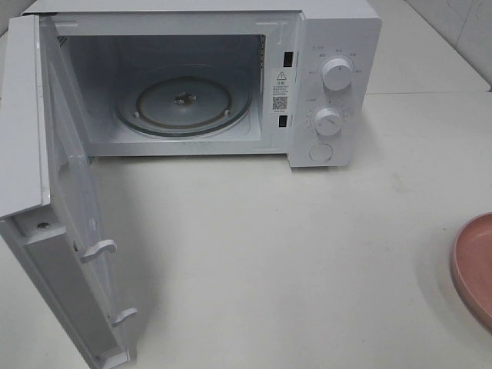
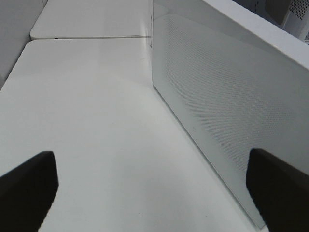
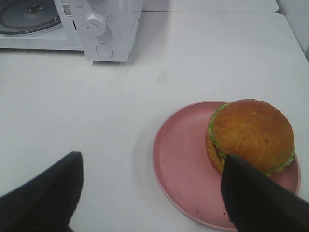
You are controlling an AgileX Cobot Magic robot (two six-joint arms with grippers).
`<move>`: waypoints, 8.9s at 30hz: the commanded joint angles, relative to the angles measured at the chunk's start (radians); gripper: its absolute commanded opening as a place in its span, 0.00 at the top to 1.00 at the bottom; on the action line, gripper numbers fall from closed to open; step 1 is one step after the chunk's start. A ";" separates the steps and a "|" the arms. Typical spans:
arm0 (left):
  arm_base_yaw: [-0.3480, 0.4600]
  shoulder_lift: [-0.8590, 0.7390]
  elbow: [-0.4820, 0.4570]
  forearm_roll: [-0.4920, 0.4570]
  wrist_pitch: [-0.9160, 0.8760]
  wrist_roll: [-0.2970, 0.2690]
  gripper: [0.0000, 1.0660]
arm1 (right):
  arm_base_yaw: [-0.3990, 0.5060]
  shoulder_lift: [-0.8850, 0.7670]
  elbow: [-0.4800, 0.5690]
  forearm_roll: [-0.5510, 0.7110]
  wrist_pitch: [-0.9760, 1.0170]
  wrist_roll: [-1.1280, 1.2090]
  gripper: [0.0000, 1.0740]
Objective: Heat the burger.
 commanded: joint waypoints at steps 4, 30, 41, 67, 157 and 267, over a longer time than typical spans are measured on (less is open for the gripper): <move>0.003 -0.021 0.001 -0.007 0.000 0.001 0.08 | -0.017 -0.028 0.001 0.002 -0.006 -0.017 0.29; 0.003 -0.021 0.001 -0.007 0.000 0.001 0.08 | -0.017 -0.028 0.001 0.002 -0.006 -0.017 0.30; 0.003 -0.021 0.001 -0.038 0.000 0.000 0.08 | -0.017 -0.028 0.001 0.002 -0.006 -0.017 0.30; 0.003 0.274 -0.070 -0.045 -0.212 -0.002 0.99 | -0.017 -0.028 0.001 0.002 -0.006 -0.015 0.30; -0.441 1.672 -0.106 0.656 -1.883 -0.535 1.00 | -0.017 -0.028 0.001 0.002 -0.007 -0.016 0.30; -0.708 1.457 -0.515 0.212 -0.192 -0.463 0.06 | -0.017 -0.028 0.001 0.001 -0.007 -0.015 0.30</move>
